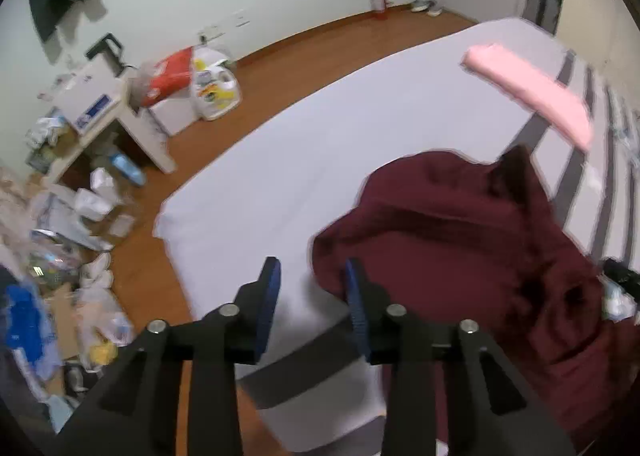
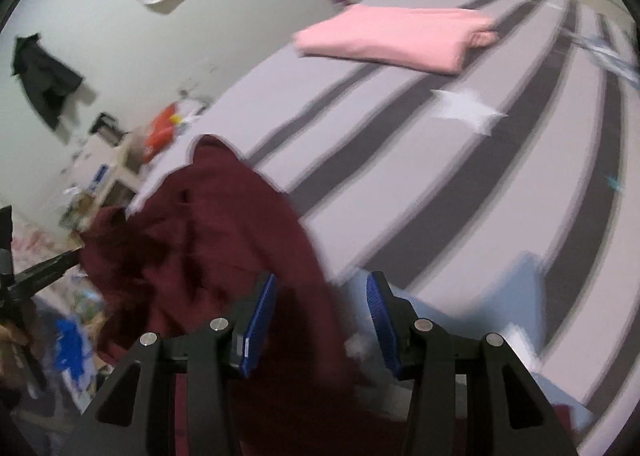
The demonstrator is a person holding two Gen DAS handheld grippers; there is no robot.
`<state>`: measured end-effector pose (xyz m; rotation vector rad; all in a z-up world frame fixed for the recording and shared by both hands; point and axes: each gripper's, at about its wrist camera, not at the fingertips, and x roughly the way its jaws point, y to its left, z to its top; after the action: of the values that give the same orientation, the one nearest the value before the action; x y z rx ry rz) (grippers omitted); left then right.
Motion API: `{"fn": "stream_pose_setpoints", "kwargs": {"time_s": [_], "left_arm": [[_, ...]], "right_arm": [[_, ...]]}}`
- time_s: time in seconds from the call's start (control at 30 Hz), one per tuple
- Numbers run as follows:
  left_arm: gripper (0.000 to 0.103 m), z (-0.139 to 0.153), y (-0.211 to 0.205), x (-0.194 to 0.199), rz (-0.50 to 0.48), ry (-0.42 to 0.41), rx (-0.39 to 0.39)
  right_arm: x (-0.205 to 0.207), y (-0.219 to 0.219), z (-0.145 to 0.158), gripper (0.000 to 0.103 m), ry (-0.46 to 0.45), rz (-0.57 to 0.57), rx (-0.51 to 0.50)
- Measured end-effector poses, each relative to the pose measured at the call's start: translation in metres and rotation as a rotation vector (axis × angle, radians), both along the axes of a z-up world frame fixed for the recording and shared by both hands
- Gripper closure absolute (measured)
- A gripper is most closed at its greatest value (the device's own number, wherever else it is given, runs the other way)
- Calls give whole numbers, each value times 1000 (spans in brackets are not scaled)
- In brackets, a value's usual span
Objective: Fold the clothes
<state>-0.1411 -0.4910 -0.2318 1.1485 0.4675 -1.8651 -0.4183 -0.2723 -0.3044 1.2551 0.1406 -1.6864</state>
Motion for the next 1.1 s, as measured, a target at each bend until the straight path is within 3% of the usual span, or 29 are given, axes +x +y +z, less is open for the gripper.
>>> {"fn": "stream_pose_setpoints", "kwargs": {"time_s": [0.13, 0.17, 0.2, 0.23, 0.3, 0.33, 0.4, 0.43, 0.67, 0.8, 0.97, 1.07, 1.1], "left_arm": [[59, -2, 0, -11, -62, 60, 59], [48, -9, 0, -17, -76, 42, 76], [42, -20, 0, -24, -89, 10, 93], [42, -30, 0, -32, -101, -21, 109], [42, -54, 0, -45, -117, -86, 153], [45, -65, -1, -49, -116, -95, 192], [101, -76, 0, -58, -125, -87, 248], [102, -71, 7, -66, -161, -75, 221], [102, 20, 59, -140, -399, 152, 56], [102, 59, 89, -197, -508, 222, -1], [102, 68, 110, -269, -551, 243, -4], [100, 50, 127, -311, -589, 223, 55], [94, 40, 123, -326, -616, 202, 83]], "right_arm": [[20, -38, -2, 60, 11, 102, 30], [23, -47, -9, 61, 10, 128, 76], [25, -51, -15, 81, 12, 142, 110], [27, -54, -21, 93, 15, 151, 137], [21, -49, -24, 99, 11, 132, 133], [17, -46, -25, 100, 7, 120, 125], [4, -30, -19, 100, 49, 59, 126], [-6, -18, -13, 100, 70, 17, 120], [-79, 106, 29, 100, 174, -241, 100], [-110, 192, 59, 100, 247, -420, 120], [-146, 323, 100, 100, 309, -686, 164], [-159, 402, 114, 100, 333, -822, 218], [-161, 427, 113, 100, 329, -860, 238]]}}
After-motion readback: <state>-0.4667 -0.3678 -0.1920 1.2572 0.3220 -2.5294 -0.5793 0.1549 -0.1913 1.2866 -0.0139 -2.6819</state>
